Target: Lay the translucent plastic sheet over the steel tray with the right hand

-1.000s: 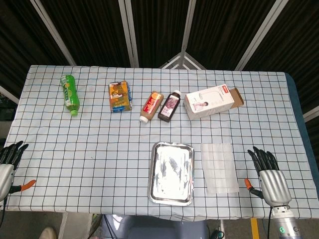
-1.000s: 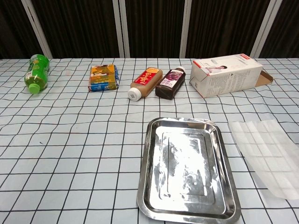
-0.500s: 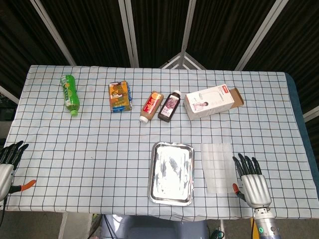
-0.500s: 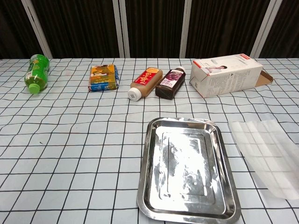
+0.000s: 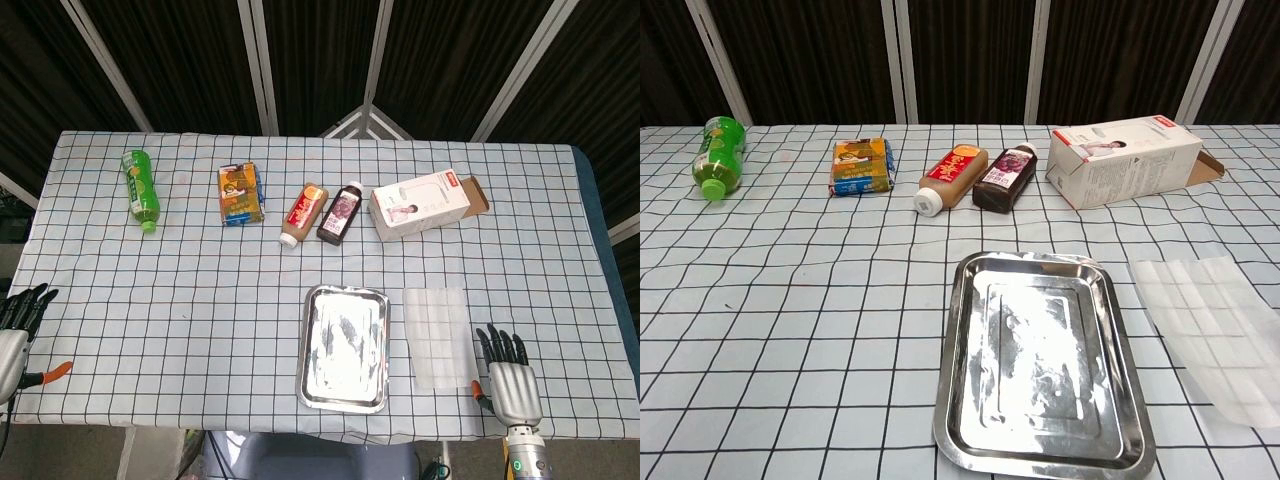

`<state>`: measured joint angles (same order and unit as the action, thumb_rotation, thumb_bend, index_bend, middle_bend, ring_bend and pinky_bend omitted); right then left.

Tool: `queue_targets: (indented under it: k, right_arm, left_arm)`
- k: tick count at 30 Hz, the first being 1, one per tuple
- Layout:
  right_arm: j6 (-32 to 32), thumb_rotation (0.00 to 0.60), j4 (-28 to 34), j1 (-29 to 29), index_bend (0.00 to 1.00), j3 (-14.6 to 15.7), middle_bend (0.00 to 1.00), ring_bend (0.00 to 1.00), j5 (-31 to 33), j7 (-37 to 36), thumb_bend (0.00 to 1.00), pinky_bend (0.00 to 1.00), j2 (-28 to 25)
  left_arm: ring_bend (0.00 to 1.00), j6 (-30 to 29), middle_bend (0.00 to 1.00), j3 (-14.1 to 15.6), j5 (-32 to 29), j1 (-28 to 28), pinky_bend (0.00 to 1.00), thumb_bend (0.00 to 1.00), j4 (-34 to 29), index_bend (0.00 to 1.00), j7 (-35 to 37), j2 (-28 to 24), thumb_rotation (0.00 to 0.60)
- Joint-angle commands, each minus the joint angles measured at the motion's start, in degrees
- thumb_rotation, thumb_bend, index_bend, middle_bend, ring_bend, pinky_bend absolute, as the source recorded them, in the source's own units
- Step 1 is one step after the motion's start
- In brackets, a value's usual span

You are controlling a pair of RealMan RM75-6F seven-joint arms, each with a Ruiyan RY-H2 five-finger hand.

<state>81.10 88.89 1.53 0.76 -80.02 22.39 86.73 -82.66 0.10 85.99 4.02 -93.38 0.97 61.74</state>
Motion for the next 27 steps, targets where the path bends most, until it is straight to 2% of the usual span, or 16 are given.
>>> queue_targets:
  k: [1, 13, 21, 27]
  right_arm:
    - [0.15, 0.6, -0.45, -0.4, 0.0, 0.6, 0.0, 0.0, -0.24, 0.08, 0.4, 0.0, 0.15]
    - [-2.25, 0.6, -4.05, -0.83, 0.0, 0.91, 0.0, 0.0, 2.41, -0.48, 0.4, 0.0, 1.55]
    - [-1.95, 0.6, -6.34, -0.34, 0.0, 0.46, 0.0, 0.0, 0.92, -2.35, 0.4, 0.0, 3.11]
    - [-1.15, 0.6, -10.71, 0.02, 0.01, -0.15, 0.0, 0.0, -0.75, -5.92, 0.4, 0.0, 5.56]
  left_arm:
    - [0.0, -0.05, 0.0, 0.01, 0.04, -0.02, 0.0, 0.0, -0.02, 0.0, -0.06, 0.0, 0.6]
    - [0.0, -0.22, 0.0, 0.03, 0.2, -0.07, 0.0, 0.0, 0.04, 0.0, 0.27, -0.1, 0.6]
    - [0.0, -0.31, 0.0, -0.03, 0.1, -0.12, 0.0, 0.0, 0.04, 0.0, 0.33, -0.09, 0.6]
    - [0.0, -0.36, 0.0, -0.11, -0.12, -0.18, 0.0, 0.0, 0.03, 0.0, 0.45, -0.1, 0.6]
